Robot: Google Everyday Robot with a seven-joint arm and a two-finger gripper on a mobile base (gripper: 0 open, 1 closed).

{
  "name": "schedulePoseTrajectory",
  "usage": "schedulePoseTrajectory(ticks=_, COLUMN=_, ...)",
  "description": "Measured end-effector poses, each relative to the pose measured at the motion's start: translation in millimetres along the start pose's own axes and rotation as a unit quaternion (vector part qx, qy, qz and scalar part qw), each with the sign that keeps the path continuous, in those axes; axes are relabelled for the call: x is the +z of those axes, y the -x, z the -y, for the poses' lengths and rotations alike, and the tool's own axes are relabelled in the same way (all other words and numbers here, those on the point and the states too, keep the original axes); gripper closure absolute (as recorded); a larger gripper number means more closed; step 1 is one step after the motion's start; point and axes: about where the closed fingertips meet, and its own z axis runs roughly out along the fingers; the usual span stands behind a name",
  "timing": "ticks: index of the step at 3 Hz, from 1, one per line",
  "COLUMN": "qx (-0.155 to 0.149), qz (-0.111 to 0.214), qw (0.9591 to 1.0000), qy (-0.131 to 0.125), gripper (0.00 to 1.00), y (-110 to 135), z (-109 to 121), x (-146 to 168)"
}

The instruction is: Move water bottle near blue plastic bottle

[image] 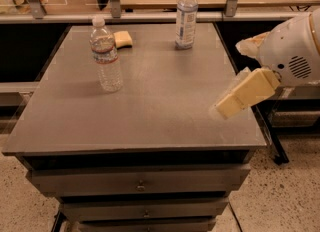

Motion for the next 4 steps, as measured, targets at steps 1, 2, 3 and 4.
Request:
schedulePoseTrajectory(ticks=1, qx=-0.005, qz=0.026, qw=0.9996, qy=-0.003, gripper=0.00, y=19, z=4, x=21)
schedulePoseTrajectory(ticks=2, qx=-0.005, qz=0.026, qw=0.9996, qy=-0.003, gripper=0.00, y=19, z=4, x=21)
schedulePoseTrajectory(ticks=3, qx=-0.001, qz=0.023, qw=0.9997, qy=-0.001, gripper=0.00, y=20, z=1, x=39)
schedulePoseTrajectory(ticks=4, qx=-0.018, qz=0.045, qw=0.9988, qy=-0.008, gripper=0.00, y=34, z=-10, x=65)
